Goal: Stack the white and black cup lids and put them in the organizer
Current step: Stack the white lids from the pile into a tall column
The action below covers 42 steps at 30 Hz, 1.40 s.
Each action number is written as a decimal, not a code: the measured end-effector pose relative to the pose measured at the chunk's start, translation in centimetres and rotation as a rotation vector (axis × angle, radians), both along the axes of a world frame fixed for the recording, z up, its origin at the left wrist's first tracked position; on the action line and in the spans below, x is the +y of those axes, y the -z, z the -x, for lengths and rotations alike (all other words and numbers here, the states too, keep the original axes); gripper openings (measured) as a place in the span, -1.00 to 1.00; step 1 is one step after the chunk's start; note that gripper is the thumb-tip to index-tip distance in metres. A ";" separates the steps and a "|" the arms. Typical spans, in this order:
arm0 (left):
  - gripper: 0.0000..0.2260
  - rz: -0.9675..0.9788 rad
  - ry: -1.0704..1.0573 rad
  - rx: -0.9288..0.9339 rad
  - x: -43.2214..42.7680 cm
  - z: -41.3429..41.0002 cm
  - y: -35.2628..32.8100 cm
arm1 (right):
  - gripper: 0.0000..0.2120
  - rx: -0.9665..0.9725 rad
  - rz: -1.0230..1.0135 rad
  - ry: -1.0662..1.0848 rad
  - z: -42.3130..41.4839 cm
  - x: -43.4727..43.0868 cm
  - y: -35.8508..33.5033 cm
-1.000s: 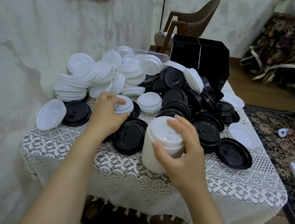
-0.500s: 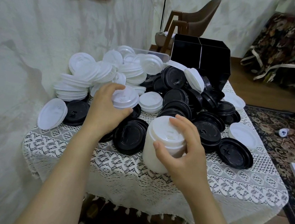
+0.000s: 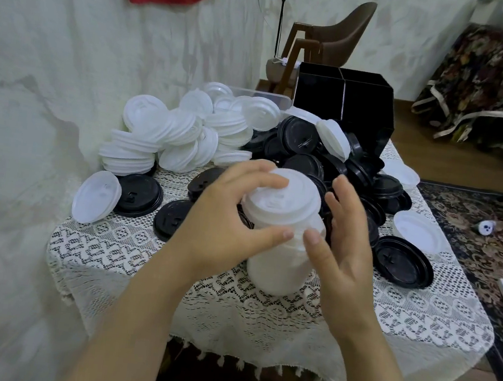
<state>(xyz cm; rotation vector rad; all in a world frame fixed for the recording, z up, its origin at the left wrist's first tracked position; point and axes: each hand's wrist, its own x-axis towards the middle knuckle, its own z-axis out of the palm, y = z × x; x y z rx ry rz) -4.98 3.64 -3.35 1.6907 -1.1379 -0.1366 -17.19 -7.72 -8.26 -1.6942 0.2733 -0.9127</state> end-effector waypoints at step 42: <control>-0.63 -0.045 -0.161 0.177 -1.2 -3.6 2.6 | -0.55 0.139 -0.060 0.007 -1.1 0.4 0.3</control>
